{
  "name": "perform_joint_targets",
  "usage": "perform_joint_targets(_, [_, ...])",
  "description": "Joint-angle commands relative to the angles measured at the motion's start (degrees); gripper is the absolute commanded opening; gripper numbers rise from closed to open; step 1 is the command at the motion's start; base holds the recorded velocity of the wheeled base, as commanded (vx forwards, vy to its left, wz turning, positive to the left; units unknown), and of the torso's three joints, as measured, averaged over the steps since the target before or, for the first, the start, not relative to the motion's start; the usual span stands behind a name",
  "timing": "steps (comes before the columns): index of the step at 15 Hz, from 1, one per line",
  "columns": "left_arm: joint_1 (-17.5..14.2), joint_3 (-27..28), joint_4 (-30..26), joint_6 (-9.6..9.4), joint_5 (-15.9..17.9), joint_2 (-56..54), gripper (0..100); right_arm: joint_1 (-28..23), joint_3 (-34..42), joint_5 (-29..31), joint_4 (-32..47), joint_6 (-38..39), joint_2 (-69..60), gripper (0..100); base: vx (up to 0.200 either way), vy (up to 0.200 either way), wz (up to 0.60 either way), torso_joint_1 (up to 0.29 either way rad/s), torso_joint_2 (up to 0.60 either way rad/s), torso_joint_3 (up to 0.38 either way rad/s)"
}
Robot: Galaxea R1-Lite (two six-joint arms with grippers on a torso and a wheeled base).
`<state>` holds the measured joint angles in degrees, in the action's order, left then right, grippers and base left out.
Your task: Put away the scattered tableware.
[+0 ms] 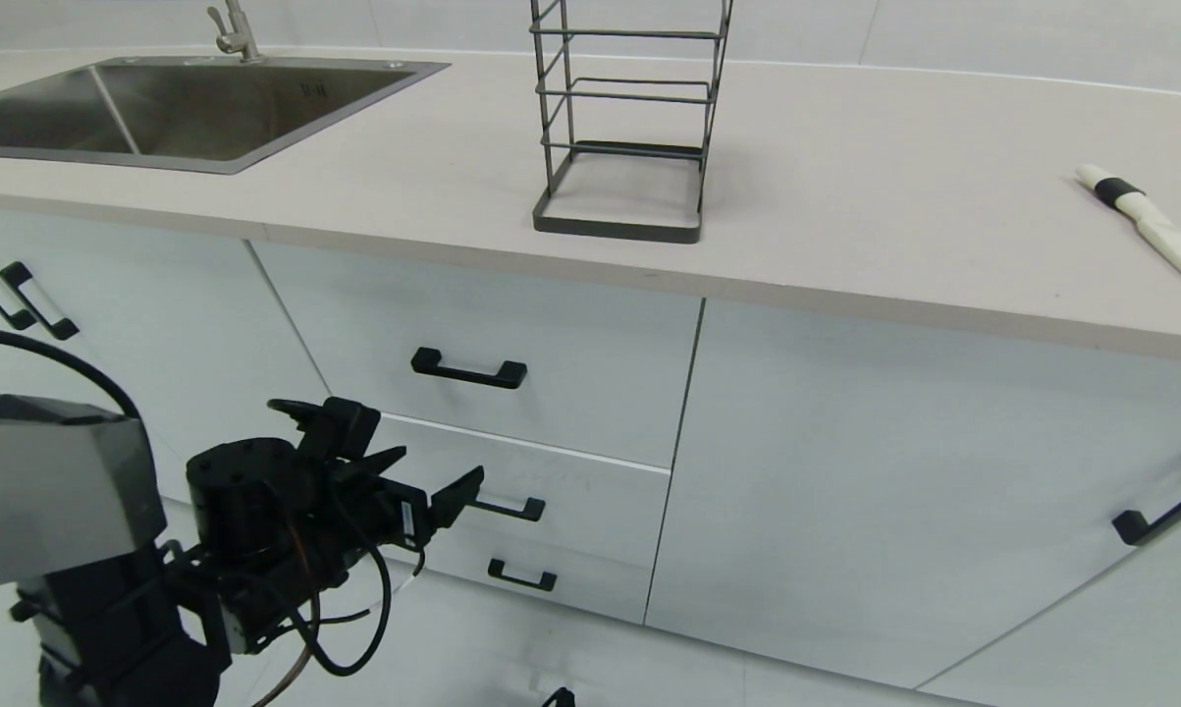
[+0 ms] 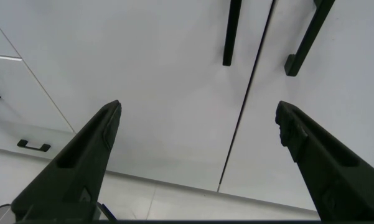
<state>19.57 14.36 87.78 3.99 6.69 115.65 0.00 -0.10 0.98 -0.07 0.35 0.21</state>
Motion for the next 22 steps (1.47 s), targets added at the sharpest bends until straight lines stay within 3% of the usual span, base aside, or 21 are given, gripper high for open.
perform_joint_targets(1, [1.2, -10.1, -0.1, 0.41, 0.1, -16.7, 100, 0.0, 0.0, 0.0, 0.0, 0.0, 0.1, 100, 0.000, 0.000, 0.00, 0.000, 0.00, 0.000])
perform_joint_targets(3, [0.1, -14.4, -2.4, 0.50, -0.4, -33.1, 100, 0.0, 0.0, 0.0, 0.0, 0.0, 0.1, 100, 0.000, 0.000, 0.00, 0.000, 0.00, 0.000])
perform_joint_targets(6, [-6.8, -13.5, -11.8, -1.00, -0.1, -55.4, 100, 0.0, 0.0, 0.0, 0.0, 0.0, 0.1, 100, 0.000, 0.000, 0.00, 0.000, 0.00, 0.000])
perform_joint_targets(9, [-9.2, -13.9, -31.9, -1.09, -0.3, -73.9, 100, 0.0, 0.0, 0.0, 0.0, 0.0, 0.1, 100, 0.000, 0.000, 0.00, 0.000, 0.00, 0.000])
perform_joint_targets(11, [-13.4, -10.8, -49.3, -1.09, 0.0, -85.2, 100, 0.0, 0.0, 0.0, 0.0, 0.0, 0.1, 100, 0.000, 0.000, 0.00, 0.000, 0.00, 0.000])
perform_joint_targets(12, [-14.0, -10.3, -56.1, -0.82, 0.0, -89.7, 100, 0.0, 0.0, 0.0, 0.0, 0.0, 0.1, 100, 0.000, 0.000, 0.00, 0.000, 0.00, 0.000])
perform_joint_targets(13, [-14.0, -10.4, -56.6, -0.82, 0.0, -90.0, 100, 0.0, 0.0, 0.0, 0.0, 0.0, 0.1, 100, 0.000, 0.000, 0.00, 0.000, 0.00, 0.000])
perform_joint_targets(14, [-14.3, -14.4, -66.0, -0.91, 0.1, -98.2, 100, 0.0, 0.0, 0.0, 0.0, 0.0, 0.1, 100, 0.000, 0.000, 0.00, 0.000, 0.00, 0.000])
perform_joint_targets(16, [-15.4, -14.3, -79.1, -1.00, 1.1, -110.0, 100, 0.0, 0.0, 0.0, 0.0, 0.1, 0.1, 100, 0.000, 0.000, 0.00, 0.000, 0.00, 0.000])
perform_joint_targets(17, [-15.7, -14.3, -85.1, -1.61, 1.1, -111.0, 100, 0.0, 0.0, 0.0, 0.0, 0.1, 0.1, 100, 0.000, 0.000, 0.00, 0.000, 0.00, 0.000])
perform_joint_targets(19, [-15.7, -14.3, -84.4, -1.35, 1.1, -110.5, 100, 0.0, 0.0, 0.0, 0.0, 0.1, 0.1, 100, 0.000, 0.000, 0.00, 0.000, 0.00, 0.000])
perform_joint_targets(22, [-20.7, -14.3, -84.7, -4.43, 1.0, -113.2, 100, 0.0, 0.0, 0.0, 0.0, 0.1, 0.1, 100, 0.000, 0.000, 0.00, 0.000, 0.00, 0.000])
